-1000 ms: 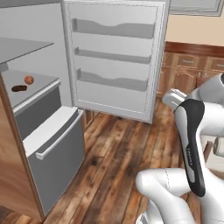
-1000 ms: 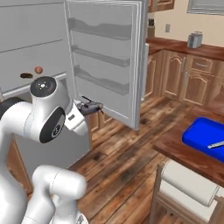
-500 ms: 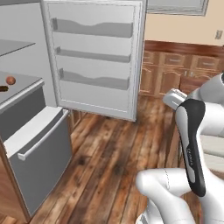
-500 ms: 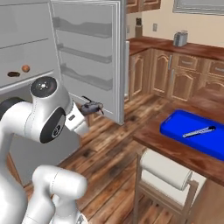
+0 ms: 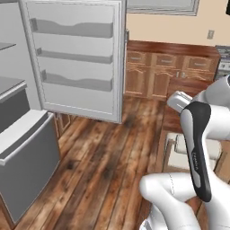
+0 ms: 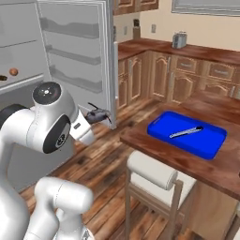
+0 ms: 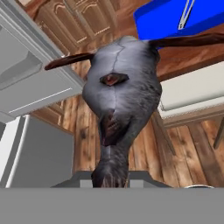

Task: Gather the onion and sweet potato from the fridge and place them on a tray on the dining counter. Then gather the chicken drumstick and fish from the fridge and place them on the other tray.

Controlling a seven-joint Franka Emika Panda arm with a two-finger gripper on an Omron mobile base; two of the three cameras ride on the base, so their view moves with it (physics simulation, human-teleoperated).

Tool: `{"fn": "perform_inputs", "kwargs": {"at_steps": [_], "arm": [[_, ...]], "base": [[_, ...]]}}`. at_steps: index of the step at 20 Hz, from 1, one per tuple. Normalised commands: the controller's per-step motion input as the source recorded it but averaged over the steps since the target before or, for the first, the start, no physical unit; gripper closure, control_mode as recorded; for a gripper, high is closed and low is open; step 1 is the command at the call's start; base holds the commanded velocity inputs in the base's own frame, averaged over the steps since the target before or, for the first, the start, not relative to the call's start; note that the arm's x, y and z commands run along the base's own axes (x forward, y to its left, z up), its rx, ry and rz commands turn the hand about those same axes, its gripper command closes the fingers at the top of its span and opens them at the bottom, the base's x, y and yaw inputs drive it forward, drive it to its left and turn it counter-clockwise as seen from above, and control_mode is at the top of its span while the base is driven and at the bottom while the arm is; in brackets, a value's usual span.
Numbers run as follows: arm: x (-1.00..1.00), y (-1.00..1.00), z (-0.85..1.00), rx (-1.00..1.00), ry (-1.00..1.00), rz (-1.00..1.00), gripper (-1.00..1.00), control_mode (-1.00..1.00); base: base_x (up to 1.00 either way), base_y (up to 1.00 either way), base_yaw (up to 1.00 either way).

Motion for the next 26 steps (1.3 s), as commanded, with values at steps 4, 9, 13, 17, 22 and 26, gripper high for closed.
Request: {"fn": "perform_inputs", "kwargs": {"at_steps": [4,9,13,17,22,26], "arm": [[0.00,0.00,0.00,0.00,0.00,0.00,1.00,1.00],[0.00,0.00,0.00,0.00,0.00,0.00,1.00,1.00],[0.00,0.00,0.00,0.00,0.00,0.00,1.00,1.00],[0.00,0.00,0.00,0.00,0.00,0.00,1.00,1.00],[0.00,0.00,0.00,0.00,0.00,0.00,1.00,1.00],[0.00,0.00,0.00,0.00,0.00,0.00,1.00,1.00]], "base": [[0.01,-0.50,-0.10],[0.02,-0.48,-0.11],[0.04,-0.49,-0.11],[0.07,-0.49,-0.11],[0.10,-0.50,-0.11],[0.11,-0.48,-0.10]]}}
